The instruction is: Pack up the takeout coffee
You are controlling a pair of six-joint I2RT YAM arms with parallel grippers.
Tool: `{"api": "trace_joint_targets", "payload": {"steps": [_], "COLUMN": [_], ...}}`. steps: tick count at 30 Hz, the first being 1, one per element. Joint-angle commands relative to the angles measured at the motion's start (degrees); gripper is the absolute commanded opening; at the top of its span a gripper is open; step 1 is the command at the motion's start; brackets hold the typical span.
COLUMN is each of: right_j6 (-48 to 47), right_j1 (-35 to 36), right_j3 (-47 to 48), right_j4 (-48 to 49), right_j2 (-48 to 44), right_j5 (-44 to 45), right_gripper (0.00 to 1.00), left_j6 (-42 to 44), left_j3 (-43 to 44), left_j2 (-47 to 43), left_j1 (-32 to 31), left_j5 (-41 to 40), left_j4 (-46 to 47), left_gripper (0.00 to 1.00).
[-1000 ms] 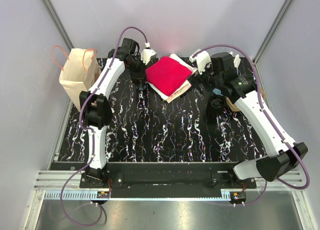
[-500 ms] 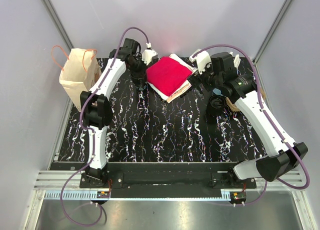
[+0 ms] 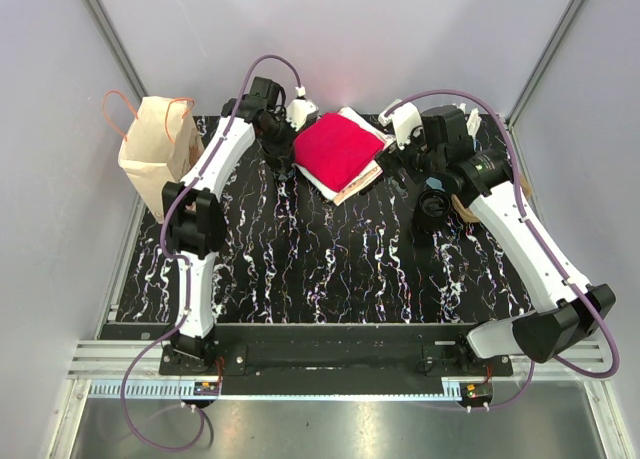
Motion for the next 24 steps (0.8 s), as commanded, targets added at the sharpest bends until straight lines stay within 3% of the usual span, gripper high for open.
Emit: {"api": "trace_joint_targets", "payload": {"steps": [1, 24], "right_j6": [0.9, 0.8], "right_j1": [-0.6, -0.7], "right_j3": [-0.2, -0.1], "right_j4": [2.1, 2.3], "right_j2": [-2.1, -2.1], "right_j5": [-0.4, -0.6], "right_gripper": [1.00, 1.00], "left_j6": [-0.2, -0.4], "left_j3": [2.7, 3.5], "left_j2": [-3.1, -4.7], "left_j1": [-0.3, -1.0], "left_j5": [-1.5, -1.7], "left_j4": [2.2, 2.9], "left_gripper": [0.00, 0.00]}}
